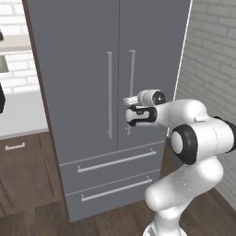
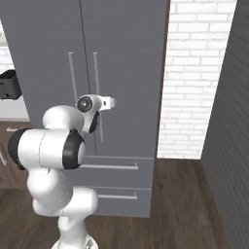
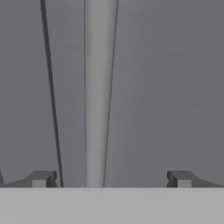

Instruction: Take the strawberry from the fridge and place it on top of the pancake, located on the dining counter.

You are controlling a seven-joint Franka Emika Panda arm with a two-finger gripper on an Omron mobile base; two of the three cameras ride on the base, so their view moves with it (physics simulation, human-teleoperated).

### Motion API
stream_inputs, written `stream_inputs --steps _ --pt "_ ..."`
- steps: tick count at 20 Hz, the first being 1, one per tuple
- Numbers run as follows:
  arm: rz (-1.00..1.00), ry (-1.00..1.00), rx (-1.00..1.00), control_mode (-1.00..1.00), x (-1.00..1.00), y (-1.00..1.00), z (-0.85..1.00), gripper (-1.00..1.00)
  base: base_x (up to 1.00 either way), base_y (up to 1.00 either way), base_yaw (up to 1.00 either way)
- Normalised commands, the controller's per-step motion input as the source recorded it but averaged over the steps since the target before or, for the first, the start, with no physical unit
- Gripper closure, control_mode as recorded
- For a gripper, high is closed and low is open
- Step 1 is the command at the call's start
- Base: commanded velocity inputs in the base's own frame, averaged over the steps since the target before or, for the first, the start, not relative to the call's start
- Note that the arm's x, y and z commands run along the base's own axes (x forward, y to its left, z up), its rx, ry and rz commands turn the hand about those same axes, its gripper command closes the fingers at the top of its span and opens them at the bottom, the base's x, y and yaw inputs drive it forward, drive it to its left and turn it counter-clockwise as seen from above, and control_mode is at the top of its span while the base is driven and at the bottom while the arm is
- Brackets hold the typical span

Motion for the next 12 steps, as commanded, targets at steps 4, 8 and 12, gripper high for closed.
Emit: stream_inputs --steps 4,8,12 --pt "-0.01 0.00 0.01 -1.00 0.61 0.00 -0.29 -1.00 0.00 0.00 0.00" --pt "0.00 0.00 0.00 -1.00 0.61 0.06 -0.24 -1.00 0.00 0.00 0.00" --pt "0.00 0.00 0.00 -1.00 0.54 0.08 -0.25 -1.00 0.00 0.00 0.00"
